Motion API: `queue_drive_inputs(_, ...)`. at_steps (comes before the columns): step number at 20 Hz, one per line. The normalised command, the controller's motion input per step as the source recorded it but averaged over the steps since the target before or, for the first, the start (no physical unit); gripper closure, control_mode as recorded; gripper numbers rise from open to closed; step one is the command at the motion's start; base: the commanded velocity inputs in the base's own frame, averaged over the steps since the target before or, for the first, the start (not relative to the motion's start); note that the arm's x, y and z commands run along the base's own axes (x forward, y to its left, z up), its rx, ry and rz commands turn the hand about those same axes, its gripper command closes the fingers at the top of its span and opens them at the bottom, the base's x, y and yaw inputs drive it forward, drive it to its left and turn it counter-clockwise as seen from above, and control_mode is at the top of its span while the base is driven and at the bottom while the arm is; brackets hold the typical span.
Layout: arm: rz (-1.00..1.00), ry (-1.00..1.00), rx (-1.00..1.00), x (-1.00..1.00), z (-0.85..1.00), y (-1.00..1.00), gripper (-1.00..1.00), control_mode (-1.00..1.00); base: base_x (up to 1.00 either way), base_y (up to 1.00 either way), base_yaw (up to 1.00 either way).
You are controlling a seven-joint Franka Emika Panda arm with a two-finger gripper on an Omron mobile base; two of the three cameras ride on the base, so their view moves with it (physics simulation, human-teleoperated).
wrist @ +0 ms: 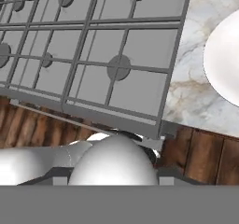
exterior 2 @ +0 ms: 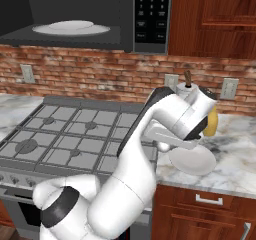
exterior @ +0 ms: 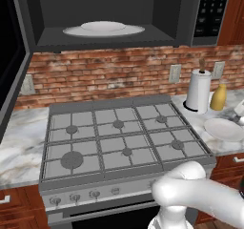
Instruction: Pick the egg from the counter and place it in the microwave.
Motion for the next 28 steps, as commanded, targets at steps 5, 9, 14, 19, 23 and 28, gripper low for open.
queue_drive_inputs(5,-0.02,-0.06,0.04,-0.64,0.91,1.00,1.00,-1.00,0.00,0.00,0.00)
queue_drive_inputs(9,0.00,-0.04,0.05,-0.64,0.97,1.00,1.00,-1.00,0.00,0.00,0.00)
queue_drive_inputs(14,0.00,-0.05,0.03,-0.61,0.94,1.00,1.00,-1.00,0.00,0.00,0.00)
queue_drive_inputs(19,0.00,-0.22,0.01,-0.27,0.77,1.00,1.00,-1.00,0.00,0.00,0.00)
queue_drive_inputs(23,0.00,-0.44,0.00,0.00,0.54,1.00,1.00,-1.00,0.00,0.00,0.00)
queue_drive_inputs(28,-0.07,-0.50,0.00,0.22,0.51,1.00,1.00,-1.00,0.00,0.00,0.00)
